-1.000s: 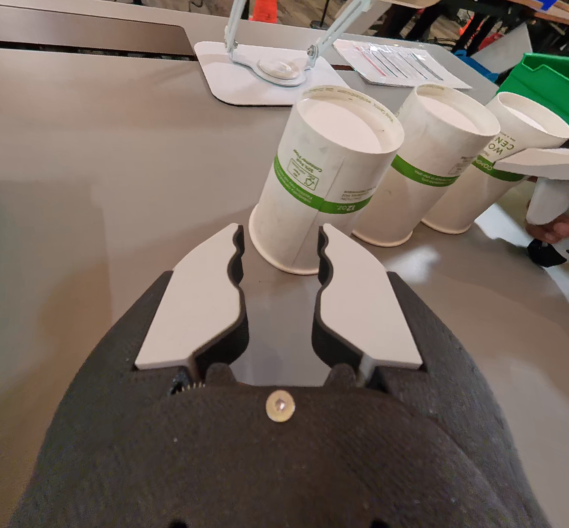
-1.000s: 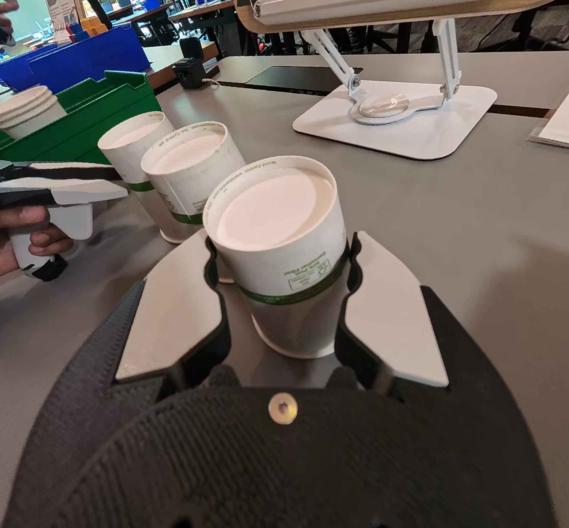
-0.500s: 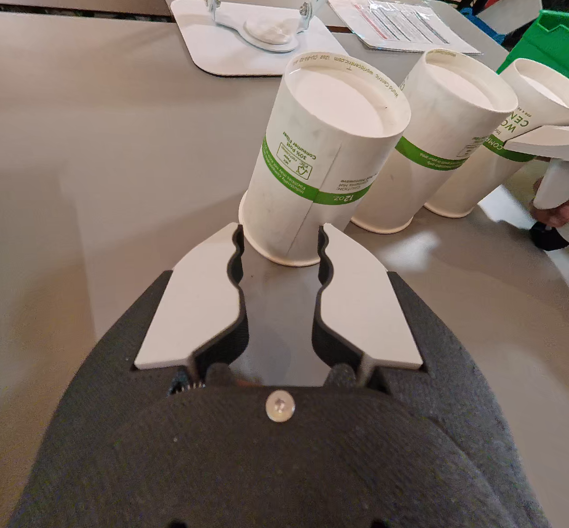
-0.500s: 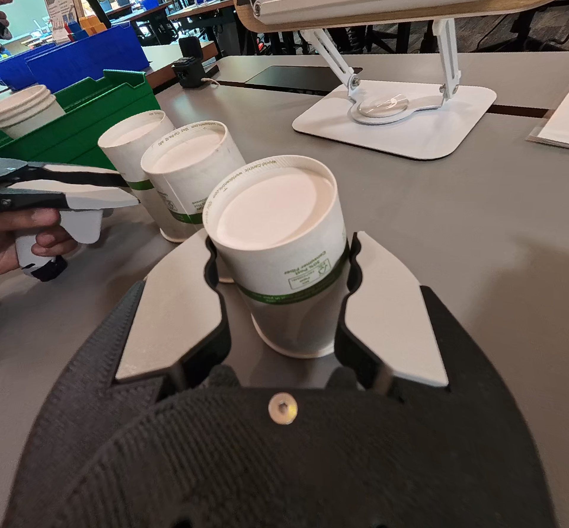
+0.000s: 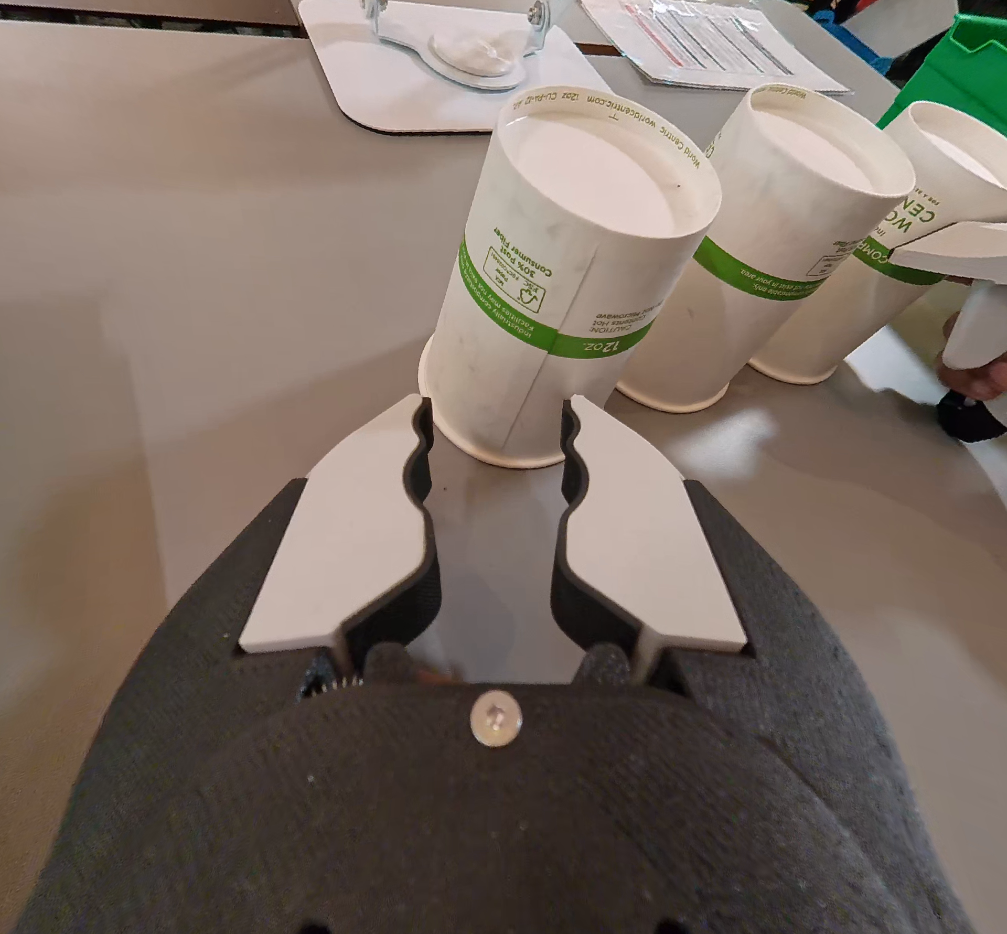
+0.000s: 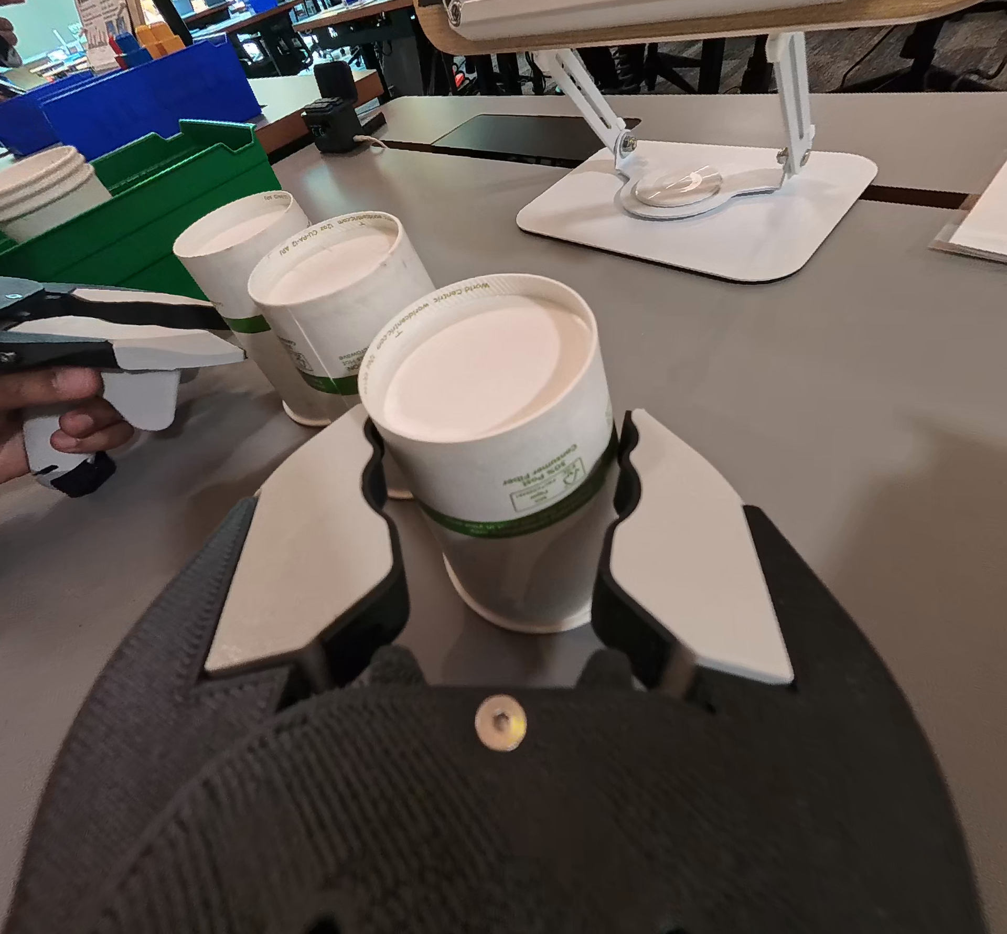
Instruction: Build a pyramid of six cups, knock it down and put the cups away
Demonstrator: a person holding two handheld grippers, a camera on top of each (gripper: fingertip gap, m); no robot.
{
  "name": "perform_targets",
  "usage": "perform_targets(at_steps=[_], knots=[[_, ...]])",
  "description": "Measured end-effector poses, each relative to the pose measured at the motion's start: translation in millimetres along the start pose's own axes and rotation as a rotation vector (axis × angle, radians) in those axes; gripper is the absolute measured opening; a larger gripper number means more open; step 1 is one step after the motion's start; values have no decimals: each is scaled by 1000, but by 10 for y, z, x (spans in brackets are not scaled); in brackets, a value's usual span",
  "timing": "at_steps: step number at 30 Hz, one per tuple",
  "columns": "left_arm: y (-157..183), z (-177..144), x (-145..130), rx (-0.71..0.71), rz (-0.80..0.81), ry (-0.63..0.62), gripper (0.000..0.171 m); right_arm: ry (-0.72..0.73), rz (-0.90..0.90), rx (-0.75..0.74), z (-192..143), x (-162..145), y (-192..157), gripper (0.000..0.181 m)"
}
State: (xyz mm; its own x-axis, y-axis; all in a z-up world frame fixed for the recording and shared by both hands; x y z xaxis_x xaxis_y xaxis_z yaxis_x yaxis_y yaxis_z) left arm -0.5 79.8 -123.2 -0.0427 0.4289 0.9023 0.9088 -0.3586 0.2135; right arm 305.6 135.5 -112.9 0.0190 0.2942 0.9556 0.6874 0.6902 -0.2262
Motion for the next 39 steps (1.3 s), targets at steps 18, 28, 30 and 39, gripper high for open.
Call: perform_targets(at_steps=[18, 28, 30, 39], knots=[[-1, -9, 2, -5, -2, 5, 47, 7, 4, -14, 10, -2, 1, 84], [-3, -9, 2, -5, -4, 6, 47, 8, 5, -15, 10, -3, 0, 84], [-2, -9, 2, -5, -4, 5, 47, 8, 5, -15, 10, -2, 1, 84], [-1, -9, 1, -6, -3, 6, 47, 8, 13, -10, 5, -3, 3, 90]])
Point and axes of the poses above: each gripper's, where its closed fingertips meet, z out along the fingers, x out of its top, y = z × x across the jaws, the point moved 10 cm from there along -z, back along the fingers, and after that the axes turned 7 degrees about y, right-handed, at the moved point
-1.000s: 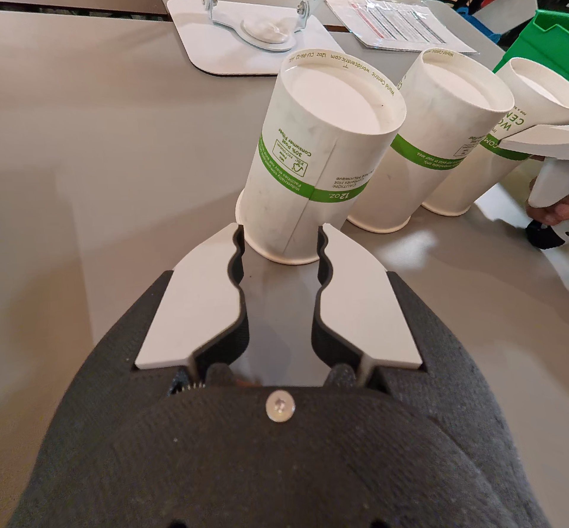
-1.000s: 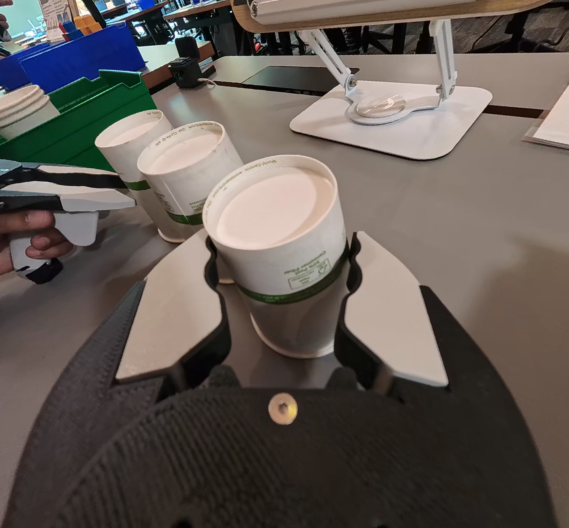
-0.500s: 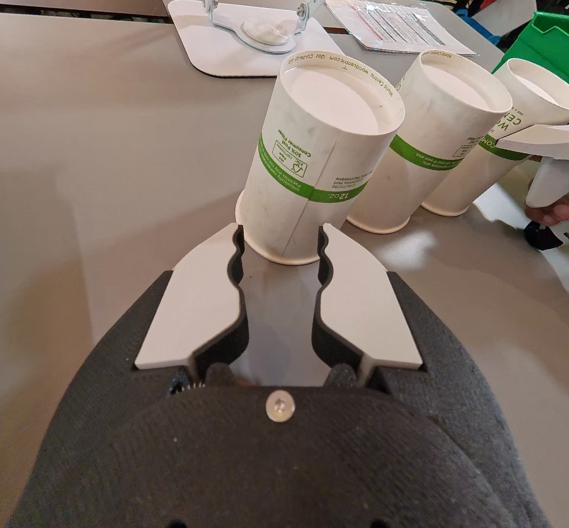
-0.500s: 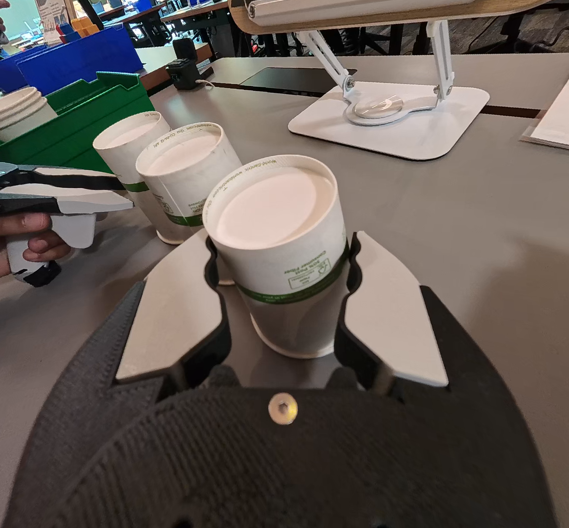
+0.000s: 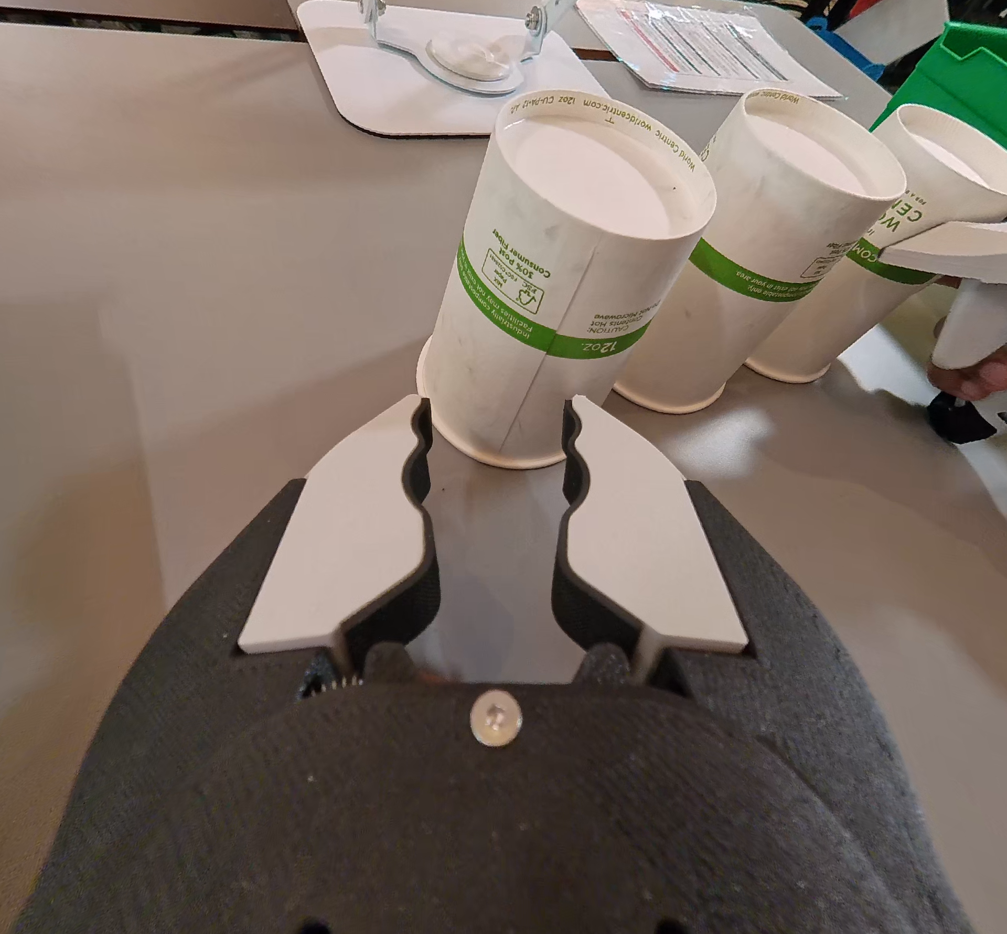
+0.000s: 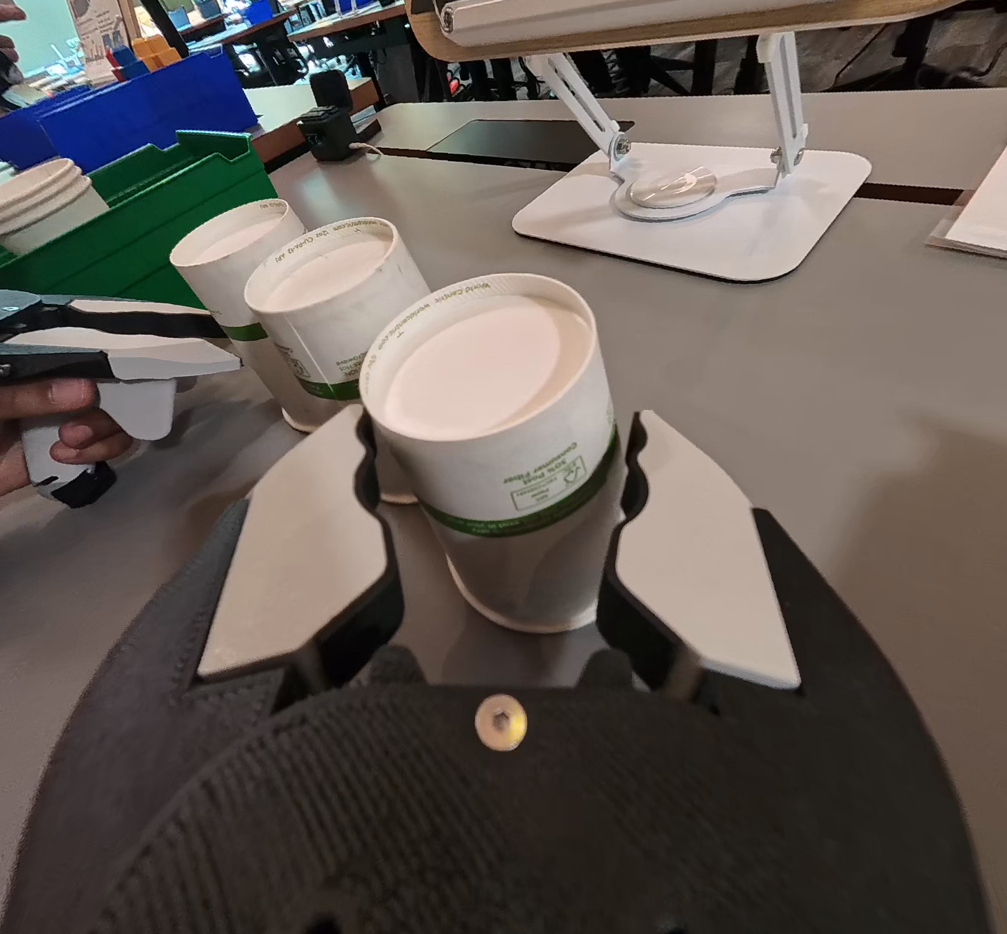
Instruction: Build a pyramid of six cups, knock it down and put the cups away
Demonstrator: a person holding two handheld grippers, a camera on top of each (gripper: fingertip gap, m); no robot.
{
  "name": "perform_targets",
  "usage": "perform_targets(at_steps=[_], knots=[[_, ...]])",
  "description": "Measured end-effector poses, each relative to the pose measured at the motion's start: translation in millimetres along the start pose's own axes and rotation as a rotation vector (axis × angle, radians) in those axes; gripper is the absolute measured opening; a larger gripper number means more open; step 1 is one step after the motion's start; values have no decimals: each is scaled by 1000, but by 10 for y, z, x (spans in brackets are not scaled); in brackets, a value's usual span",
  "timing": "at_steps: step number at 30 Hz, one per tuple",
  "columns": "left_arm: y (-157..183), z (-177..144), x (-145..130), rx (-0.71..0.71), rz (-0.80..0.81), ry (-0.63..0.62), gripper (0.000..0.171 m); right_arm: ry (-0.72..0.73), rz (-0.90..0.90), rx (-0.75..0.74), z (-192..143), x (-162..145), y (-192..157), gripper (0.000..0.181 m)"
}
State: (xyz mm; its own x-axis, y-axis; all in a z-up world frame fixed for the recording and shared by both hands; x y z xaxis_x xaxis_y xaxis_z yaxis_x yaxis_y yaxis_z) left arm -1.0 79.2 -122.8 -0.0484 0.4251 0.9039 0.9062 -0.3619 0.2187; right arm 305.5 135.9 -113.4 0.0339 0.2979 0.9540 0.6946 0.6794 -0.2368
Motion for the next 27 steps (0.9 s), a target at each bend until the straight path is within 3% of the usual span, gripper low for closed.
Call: perform_targets(at_steps=[7, 17, 22, 27], knots=[[-6, 0, -1, -2, -7, -2, 47, 74, 62, 57, -123, 107, -12, 101], [-5, -54, 30, 46, 21, 15, 48, 255, 60, 44, -271, 257, 44, 99], [-35, -364, 401, 95, 40, 84, 41, 350, 26, 66, -355, 334, 2, 99], [-357, -1079, 1090, 53, -40, 204, 39, 388, -2, 88, -386, 359, -61, 97]])
Point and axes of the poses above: each gripper's, where its closed fingertips meet, z out along the fingers, x out of its top, y = z × x across the jaws, the point moved 10 cm from there along -z, back along the fingers, and after that the axes turned 7 degrees about y, right-handed, at the moved point
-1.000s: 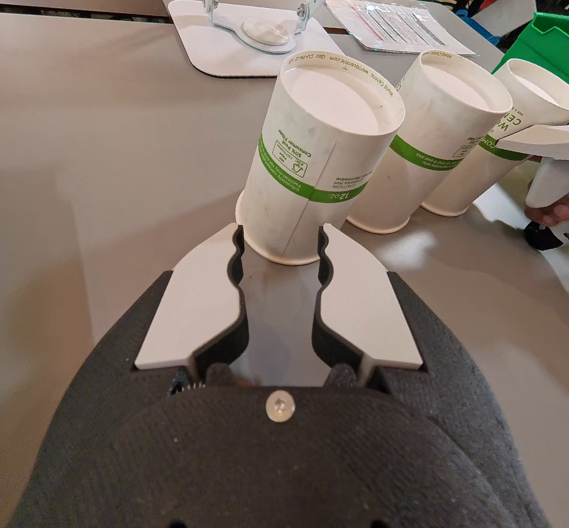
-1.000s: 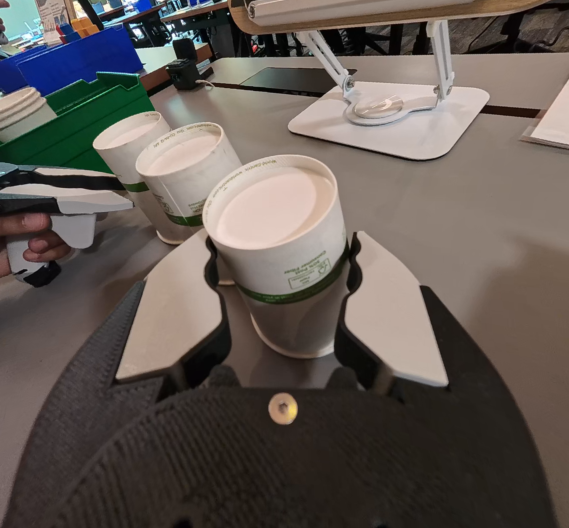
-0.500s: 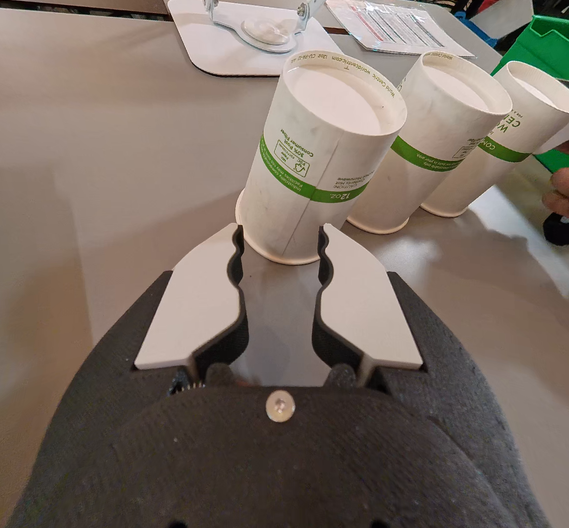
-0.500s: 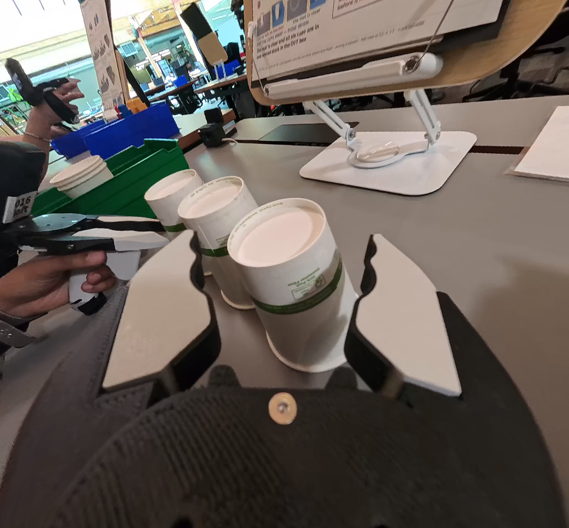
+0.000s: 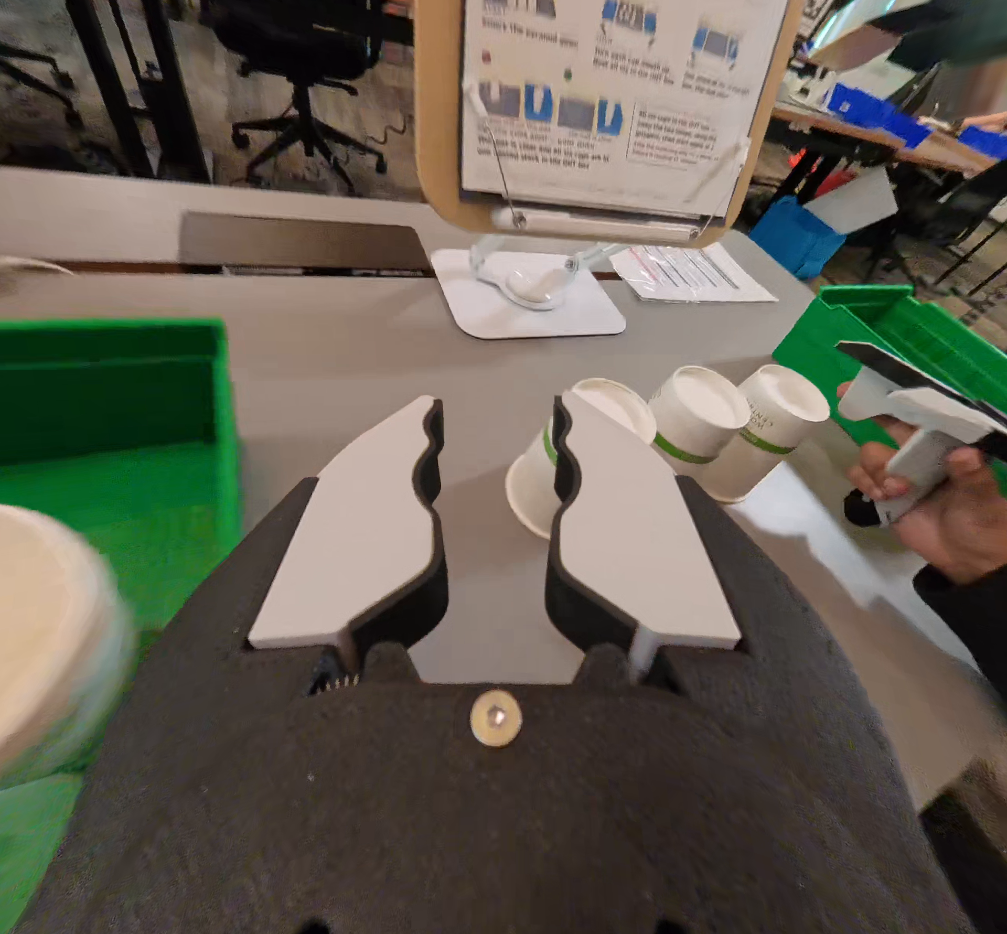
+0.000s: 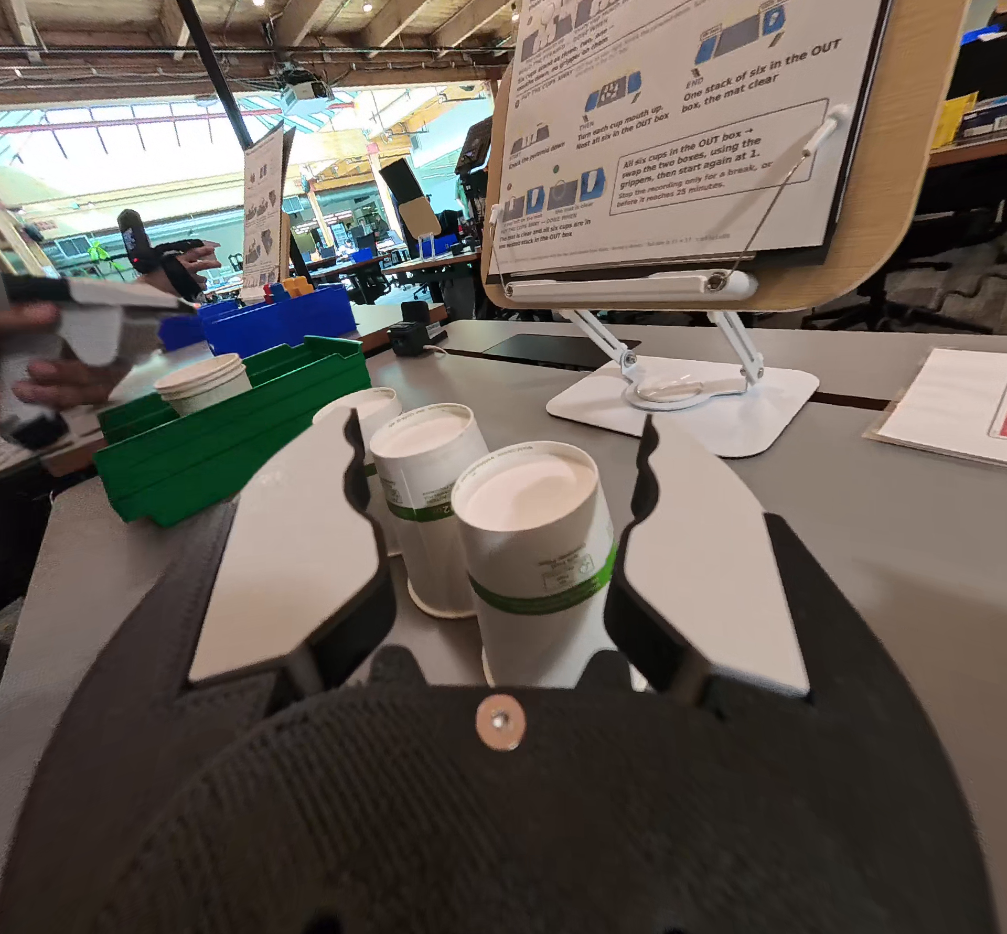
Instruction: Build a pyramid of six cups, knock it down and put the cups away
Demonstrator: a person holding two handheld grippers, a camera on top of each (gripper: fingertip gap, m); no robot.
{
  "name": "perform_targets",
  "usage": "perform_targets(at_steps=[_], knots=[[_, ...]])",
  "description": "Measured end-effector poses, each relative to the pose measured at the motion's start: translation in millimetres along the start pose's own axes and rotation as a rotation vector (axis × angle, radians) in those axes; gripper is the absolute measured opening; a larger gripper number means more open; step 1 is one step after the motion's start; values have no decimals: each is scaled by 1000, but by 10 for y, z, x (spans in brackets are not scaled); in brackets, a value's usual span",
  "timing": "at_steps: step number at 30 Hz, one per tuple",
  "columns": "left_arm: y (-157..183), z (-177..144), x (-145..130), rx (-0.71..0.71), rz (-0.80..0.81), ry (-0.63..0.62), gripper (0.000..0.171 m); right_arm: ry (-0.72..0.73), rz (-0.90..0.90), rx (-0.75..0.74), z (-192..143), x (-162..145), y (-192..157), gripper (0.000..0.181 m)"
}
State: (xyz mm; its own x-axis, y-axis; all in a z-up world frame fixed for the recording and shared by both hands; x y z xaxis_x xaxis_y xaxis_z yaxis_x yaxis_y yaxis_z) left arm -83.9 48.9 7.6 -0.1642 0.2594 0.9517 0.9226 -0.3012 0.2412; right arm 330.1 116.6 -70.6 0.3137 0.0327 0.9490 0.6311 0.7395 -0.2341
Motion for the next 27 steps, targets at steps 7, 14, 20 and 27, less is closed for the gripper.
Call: perform_targets(at_steps=[7, 14, 20, 27], knots=[[-754, -733, 165, 246, 208, -320, 21, -43, -11, 6, 56, -67, -44, 93], [-815, -759, -113, 87, 525, -452, 23, -50, -41, -6, 61, -66, -75, 90], [-870, -662, -166, 187, 643, -439, 17, -41, -22, -8, 44, -58, -48, 88], [-1020, -622, -282, 238, 643, -465, 14, -48, -5, -4, 55, -74, -41, 86]])
Point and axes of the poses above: each gripper's, where its closed fingertips meet, z out along the fingers, x out of its top, y = z × x across the jaws, the point moved 10 cm from there along -z, back along the fingers, and after that the axes turned 7 degrees about y, right-handed, at the moved point
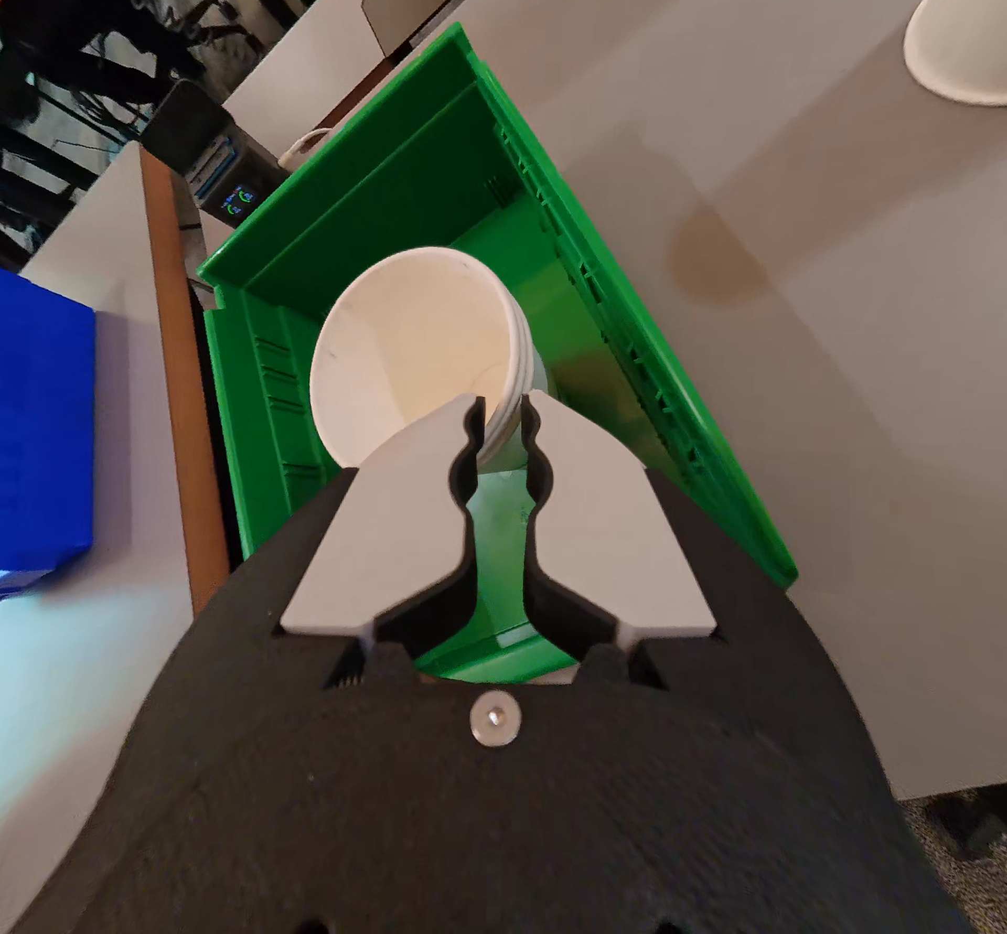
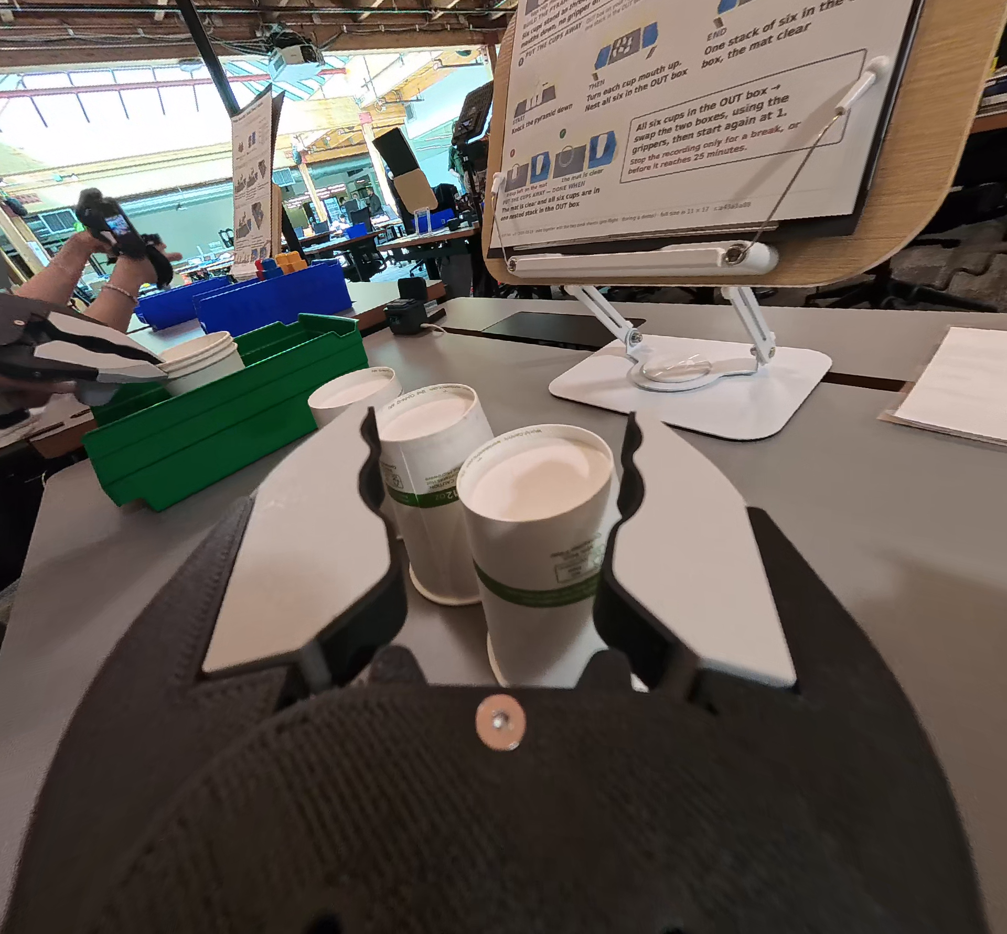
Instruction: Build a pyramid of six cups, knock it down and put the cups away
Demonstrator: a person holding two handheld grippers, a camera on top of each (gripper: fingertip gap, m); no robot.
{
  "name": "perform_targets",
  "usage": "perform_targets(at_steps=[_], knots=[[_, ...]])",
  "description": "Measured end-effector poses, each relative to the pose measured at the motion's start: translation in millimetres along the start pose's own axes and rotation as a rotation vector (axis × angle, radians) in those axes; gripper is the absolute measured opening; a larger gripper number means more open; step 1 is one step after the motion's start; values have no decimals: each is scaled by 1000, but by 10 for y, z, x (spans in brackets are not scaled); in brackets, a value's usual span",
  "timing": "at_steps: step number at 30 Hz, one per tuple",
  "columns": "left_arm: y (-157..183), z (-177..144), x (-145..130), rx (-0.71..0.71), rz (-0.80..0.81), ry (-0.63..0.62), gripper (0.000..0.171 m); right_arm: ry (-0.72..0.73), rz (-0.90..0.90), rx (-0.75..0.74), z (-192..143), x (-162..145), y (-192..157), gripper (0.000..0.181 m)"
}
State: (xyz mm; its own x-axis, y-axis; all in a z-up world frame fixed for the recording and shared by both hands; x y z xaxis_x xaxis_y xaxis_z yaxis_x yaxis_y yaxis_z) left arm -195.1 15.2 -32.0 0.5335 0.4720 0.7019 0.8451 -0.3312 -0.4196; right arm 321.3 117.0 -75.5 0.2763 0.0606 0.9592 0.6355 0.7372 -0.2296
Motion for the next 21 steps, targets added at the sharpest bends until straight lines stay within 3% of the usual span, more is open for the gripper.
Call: perform_targets(at_steps=[21], knots=[[-23, -52, 0, -52, -58, 38, 8, -28, -15, 0, 24, -35, -14, 83]])
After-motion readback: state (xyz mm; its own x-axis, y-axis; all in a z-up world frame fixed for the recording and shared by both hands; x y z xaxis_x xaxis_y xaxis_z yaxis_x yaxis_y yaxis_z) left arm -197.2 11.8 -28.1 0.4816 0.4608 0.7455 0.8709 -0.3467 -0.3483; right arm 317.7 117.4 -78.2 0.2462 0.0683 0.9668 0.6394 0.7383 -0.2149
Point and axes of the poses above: each gripper's, where its closed fingertips meet, z out along the fingers, x out of its top, y = z × x across the jaws, the point moved 10 cm from there along -z, back along the fingers, and after that the axes turned 7 degrees about y, right-handed, at the moved point
